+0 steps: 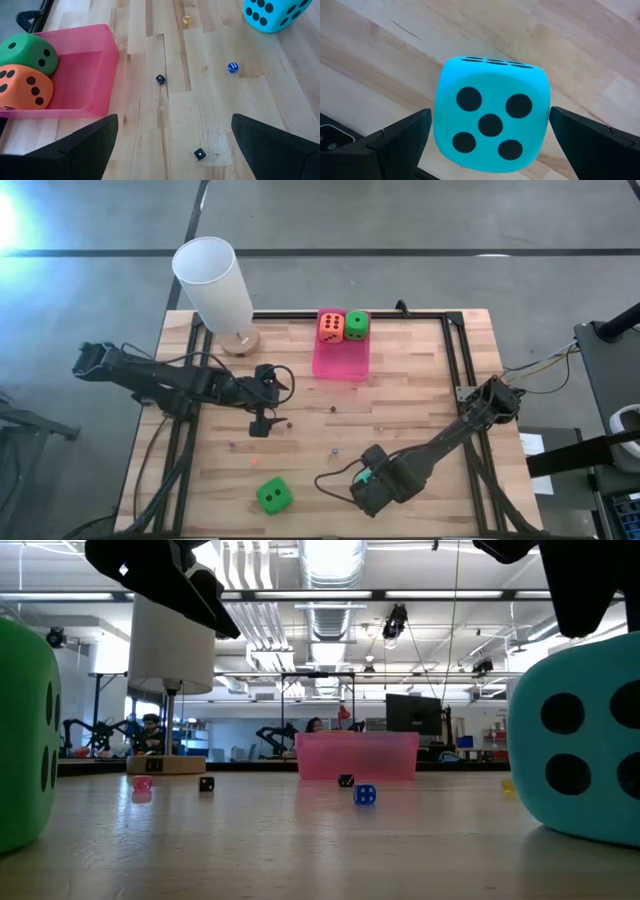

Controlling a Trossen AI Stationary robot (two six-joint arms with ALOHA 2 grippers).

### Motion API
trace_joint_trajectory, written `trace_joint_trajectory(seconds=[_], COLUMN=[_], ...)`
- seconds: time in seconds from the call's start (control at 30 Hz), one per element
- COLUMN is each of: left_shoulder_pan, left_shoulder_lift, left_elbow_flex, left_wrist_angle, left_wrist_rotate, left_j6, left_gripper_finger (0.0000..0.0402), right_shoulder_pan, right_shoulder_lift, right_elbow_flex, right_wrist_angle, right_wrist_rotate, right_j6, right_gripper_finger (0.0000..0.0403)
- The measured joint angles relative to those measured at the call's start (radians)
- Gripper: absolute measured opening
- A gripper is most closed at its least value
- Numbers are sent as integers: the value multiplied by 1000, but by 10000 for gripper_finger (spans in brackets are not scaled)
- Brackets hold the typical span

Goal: Pick & Place Dice
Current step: Put the big blue dice into the red container

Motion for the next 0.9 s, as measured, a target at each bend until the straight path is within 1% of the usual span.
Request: trace_joint_trajectory(seconds=[0.63,0.77,0.9], left_shoulder_pan=[0,0,0], left_shoulder_lift=[0,0,0], left_elbow_flex=[0,0,0], left_wrist_angle=[0,0,0], left_wrist_rotate=[0,0,0], left_j6=[0,0,0], left_gripper_finger=[391,393,391], right_shoulder_pan=[0,-2,-1], right_shoulder_lift=[-1,-4,-7], right_elbow_flex=[-28,-29,-24], right_wrist_angle=[33,33,31], right_wrist_rotate=[0,-25,-26], right_j6=[9,9,10], right_gripper_finger=[400,400,400])
